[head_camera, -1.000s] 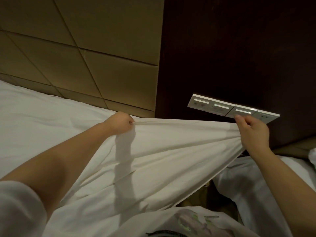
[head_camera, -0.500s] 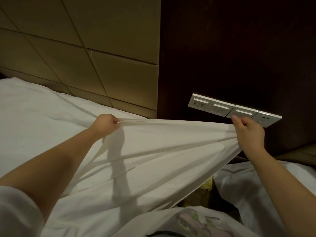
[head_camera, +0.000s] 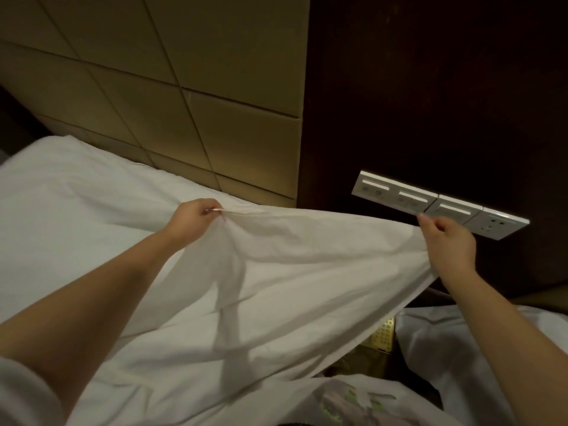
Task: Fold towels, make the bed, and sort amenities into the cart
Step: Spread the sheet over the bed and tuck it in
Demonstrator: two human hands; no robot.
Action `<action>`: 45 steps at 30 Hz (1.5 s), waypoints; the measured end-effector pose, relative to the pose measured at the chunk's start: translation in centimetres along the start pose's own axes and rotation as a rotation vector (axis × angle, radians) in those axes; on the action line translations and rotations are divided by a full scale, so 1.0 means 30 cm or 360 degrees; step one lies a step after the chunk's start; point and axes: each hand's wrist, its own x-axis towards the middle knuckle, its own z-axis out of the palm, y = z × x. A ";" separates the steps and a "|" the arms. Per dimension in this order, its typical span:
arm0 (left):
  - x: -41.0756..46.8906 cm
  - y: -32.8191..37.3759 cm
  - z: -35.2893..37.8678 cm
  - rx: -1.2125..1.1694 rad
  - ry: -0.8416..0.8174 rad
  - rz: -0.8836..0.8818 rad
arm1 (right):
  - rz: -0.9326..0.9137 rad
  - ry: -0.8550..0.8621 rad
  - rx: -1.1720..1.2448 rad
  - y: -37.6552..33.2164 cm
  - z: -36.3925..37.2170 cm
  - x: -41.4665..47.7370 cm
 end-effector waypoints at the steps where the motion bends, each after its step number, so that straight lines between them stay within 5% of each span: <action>1: -0.011 0.004 -0.009 -0.0013 -0.0004 0.0002 | -0.0049 -0.0035 0.0004 -0.027 0.018 0.000; 7: -0.073 -0.022 -0.064 0.0028 -0.0013 0.0083 | -0.0348 -0.0321 -0.0178 -0.231 0.228 -0.039; 14: -0.176 -0.069 -0.136 0.0085 -0.0044 0.0345 | -0.1050 -0.1165 -0.0484 -0.503 0.598 -0.257; 19: -0.228 -0.124 -0.193 0.0059 -0.0085 0.0445 | -0.1055 -0.1679 -0.0518 -0.596 0.804 -0.325; 34: -0.160 -0.244 -0.258 0.0004 -0.0213 0.0565 | -0.1159 -0.1563 -0.0755 -0.655 0.800 -0.295; 42: -0.110 -0.224 -0.221 0.0322 -0.0373 0.0665 | -0.1111 -0.1323 -0.0899 -0.615 0.718 -0.273; 45: -0.117 -0.217 -0.207 0.0364 -0.0249 0.0742 | -0.1076 -0.1230 -0.0900 -0.594 0.691 -0.277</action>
